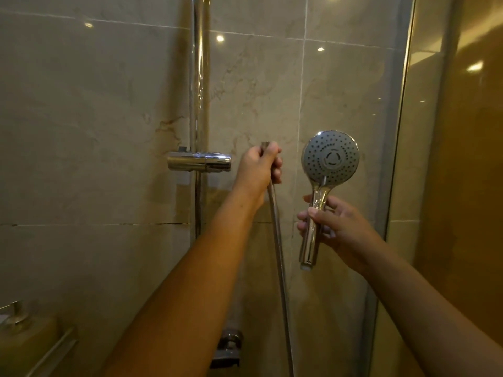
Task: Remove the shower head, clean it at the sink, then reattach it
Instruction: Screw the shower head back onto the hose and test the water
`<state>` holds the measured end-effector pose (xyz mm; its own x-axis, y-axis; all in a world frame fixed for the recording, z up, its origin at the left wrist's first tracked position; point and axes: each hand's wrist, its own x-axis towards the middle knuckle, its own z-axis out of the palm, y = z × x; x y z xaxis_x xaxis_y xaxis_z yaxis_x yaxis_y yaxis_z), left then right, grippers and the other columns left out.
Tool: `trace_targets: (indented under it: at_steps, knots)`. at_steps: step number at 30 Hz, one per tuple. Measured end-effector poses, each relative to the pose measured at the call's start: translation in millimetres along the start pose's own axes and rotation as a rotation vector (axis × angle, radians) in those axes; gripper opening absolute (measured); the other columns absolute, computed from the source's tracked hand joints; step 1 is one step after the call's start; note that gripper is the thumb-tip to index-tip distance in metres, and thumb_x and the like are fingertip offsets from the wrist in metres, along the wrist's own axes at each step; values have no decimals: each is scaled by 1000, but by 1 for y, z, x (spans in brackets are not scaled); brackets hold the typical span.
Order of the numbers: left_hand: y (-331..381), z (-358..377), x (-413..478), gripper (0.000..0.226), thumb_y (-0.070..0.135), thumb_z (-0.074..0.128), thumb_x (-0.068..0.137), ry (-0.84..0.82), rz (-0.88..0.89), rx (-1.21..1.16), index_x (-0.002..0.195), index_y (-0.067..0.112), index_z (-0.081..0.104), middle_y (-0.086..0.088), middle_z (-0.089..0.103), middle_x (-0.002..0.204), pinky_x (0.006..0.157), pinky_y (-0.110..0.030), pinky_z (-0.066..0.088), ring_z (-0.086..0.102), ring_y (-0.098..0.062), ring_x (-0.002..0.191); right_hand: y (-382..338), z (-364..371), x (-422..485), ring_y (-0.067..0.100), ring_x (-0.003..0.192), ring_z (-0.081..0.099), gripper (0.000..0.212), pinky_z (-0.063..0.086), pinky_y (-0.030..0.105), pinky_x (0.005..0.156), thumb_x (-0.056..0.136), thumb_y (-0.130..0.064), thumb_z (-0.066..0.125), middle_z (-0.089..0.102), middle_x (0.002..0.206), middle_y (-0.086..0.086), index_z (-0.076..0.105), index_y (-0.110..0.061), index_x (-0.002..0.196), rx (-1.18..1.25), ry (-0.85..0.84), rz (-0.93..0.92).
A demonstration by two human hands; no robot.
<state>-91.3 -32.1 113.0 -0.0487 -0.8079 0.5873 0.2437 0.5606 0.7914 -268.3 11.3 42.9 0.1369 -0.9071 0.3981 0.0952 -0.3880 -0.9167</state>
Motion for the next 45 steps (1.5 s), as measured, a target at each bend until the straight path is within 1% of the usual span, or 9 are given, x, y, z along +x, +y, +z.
trace_targets:
  at_steps: [2, 7, 14, 18, 25, 27, 30, 35, 45]
  knots:
    - [0, 0, -6, 26, 25, 49, 101, -18, 49, 178, 115, 4, 59, -4, 61, 86, 71, -31, 57, 59, -14, 70, -1, -1, -1, 29, 95, 74, 32, 59, 40, 84, 95, -11, 62, 74, 107, 15, 58, -14, 127, -30, 5, -5]
    - [-16, 0, -46, 29, 33, 47, 102, -87, 77, 178, 111, 6, 55, 4, 52, 69, 49, -25, 40, 45, -10, 53, -12, 8, 3, 25, 91, 74, 30, 58, 43, 87, 96, -11, 61, 75, 103, 12, 57, -13, 126, -19, 6, -15]
    - [-43, -25, -120, 18, 37, 50, 99, -77, -30, 269, 108, 24, 60, 7, 49, 63, 43, -20, 34, 41, -6, 50, -43, 33, 13, 23, 87, 74, 30, 58, 42, 88, 97, -8, 59, 74, 97, 9, 57, -12, 127, 42, -50, -71]
    - [-59, -45, -160, 19, 32, 49, 100, -43, -87, 313, 106, 17, 60, 9, 48, 60, 42, -18, 34, 40, -5, 48, -48, 54, 9, 25, 85, 73, 30, 59, 43, 89, 96, -6, 60, 74, 93, 10, 56, -7, 126, 116, -116, -95]
    - [-69, -71, -210, 18, 17, 49, 101, -99, -208, 392, 114, 15, 61, -3, 69, 89, 75, -20, 56, 68, -11, 78, -28, 92, -5, 26, 88, 73, 28, 60, 40, 87, 97, -7, 60, 74, 95, 8, 56, -10, 124, 144, -200, -46]
    - [-70, -78, -220, 18, 16, 49, 101, -105, -210, 341, 112, 14, 62, -5, 72, 93, 82, -26, 58, 70, -16, 84, -15, 100, -9, 26, 90, 73, 29, 60, 41, 87, 97, -8, 60, 75, 96, 8, 56, -11, 125, 147, -229, -16]
    - [-73, -81, -234, 19, 22, 48, 102, -110, -249, 206, 111, 12, 61, -2, 59, 74, 66, -32, 56, 57, -18, 63, 9, 114, -20, 25, 90, 72, 29, 59, 42, 89, 96, -8, 60, 74, 95, 8, 55, -9, 125, 132, -297, 39]
    - [-88, -82, -252, 30, 37, 51, 95, -98, -308, 63, 107, 12, 62, 7, 43, 64, 46, -21, 32, 36, -7, 51, 37, 117, -31, 26, 88, 70, 31, 60, 40, 84, 97, -6, 58, 69, 93, 8, 52, -7, 127, 84, -386, 58]
    - [-111, -79, -271, 22, 35, 60, 91, -203, -424, -524, 94, 13, 59, 9, 37, 59, 35, -14, 26, 28, 0, 41, 73, 119, -43, 20, 75, 61, 33, 60, 40, 78, 97, -6, 50, 56, 91, 10, 43, -11, 129, 407, -561, 86]
